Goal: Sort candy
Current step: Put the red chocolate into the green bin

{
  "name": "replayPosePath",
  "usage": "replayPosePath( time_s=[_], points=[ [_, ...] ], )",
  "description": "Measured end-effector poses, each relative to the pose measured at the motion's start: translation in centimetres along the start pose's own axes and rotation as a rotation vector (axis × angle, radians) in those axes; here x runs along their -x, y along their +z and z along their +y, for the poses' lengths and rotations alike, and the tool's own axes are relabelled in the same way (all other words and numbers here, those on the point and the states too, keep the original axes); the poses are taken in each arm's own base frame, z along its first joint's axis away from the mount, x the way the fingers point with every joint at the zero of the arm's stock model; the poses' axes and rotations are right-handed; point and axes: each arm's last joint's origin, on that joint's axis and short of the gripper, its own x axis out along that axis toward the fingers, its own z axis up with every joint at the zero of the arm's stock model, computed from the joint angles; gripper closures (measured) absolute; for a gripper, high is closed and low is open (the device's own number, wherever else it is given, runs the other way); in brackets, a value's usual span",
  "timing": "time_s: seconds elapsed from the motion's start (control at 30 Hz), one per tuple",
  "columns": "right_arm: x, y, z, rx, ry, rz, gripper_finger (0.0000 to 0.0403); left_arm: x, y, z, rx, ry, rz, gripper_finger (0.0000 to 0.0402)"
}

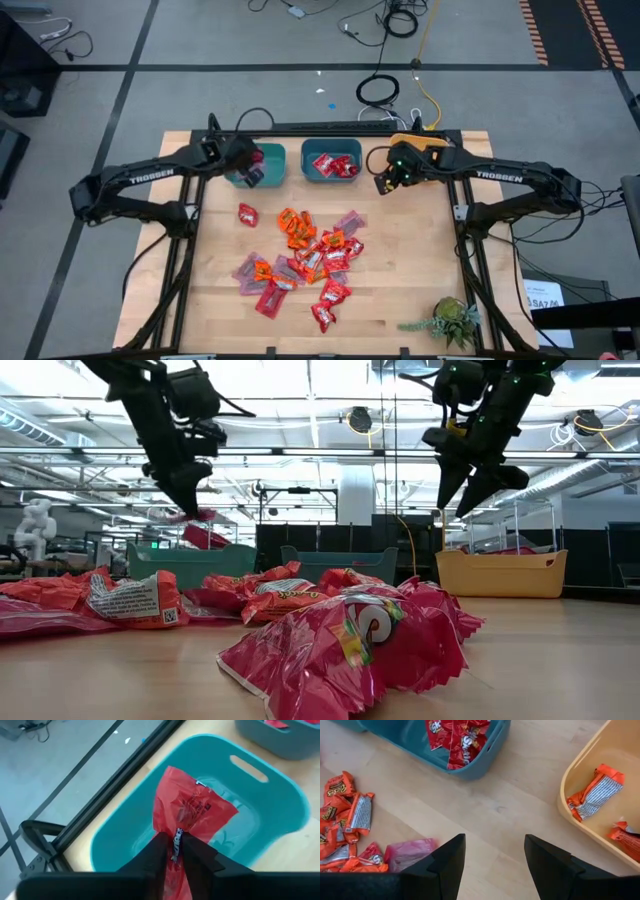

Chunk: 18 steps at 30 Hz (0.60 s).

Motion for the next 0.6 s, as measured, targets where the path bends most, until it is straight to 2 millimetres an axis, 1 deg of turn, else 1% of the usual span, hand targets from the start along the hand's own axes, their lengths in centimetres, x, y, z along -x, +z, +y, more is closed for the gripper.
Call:
replayPosePath(
  time_s=[0.13, 0.27, 0.5, 0.6],
  points=[
    [0.04, -0.17, 0.24, 0.009, 0.007, 0.001, 0.0206, -0.07, 0.00, 0.19, 0.007, 0.004, 0.003, 0.0301],
    [0.07, -0.31, 0.42, 0.016, 0.013, 0.002, 0.0206, -0.07, 0.00, 0.19, 0.010, 0.004, 0.003, 0.0287],
    [0.11, -0.47, 0.59, 0.010, 0.002, -0.010, 0.0206, 0.01, -0.45, 0.03, -0.013, -0.009, 0.046, 0.0283],
    [0.11, -0.47, 0.59, 0.004, 0.002, -0.010, 0.0206, 0.17, -0.74, -0.45, -0.035, -0.073, 0.072, 0.0283]
  ],
)
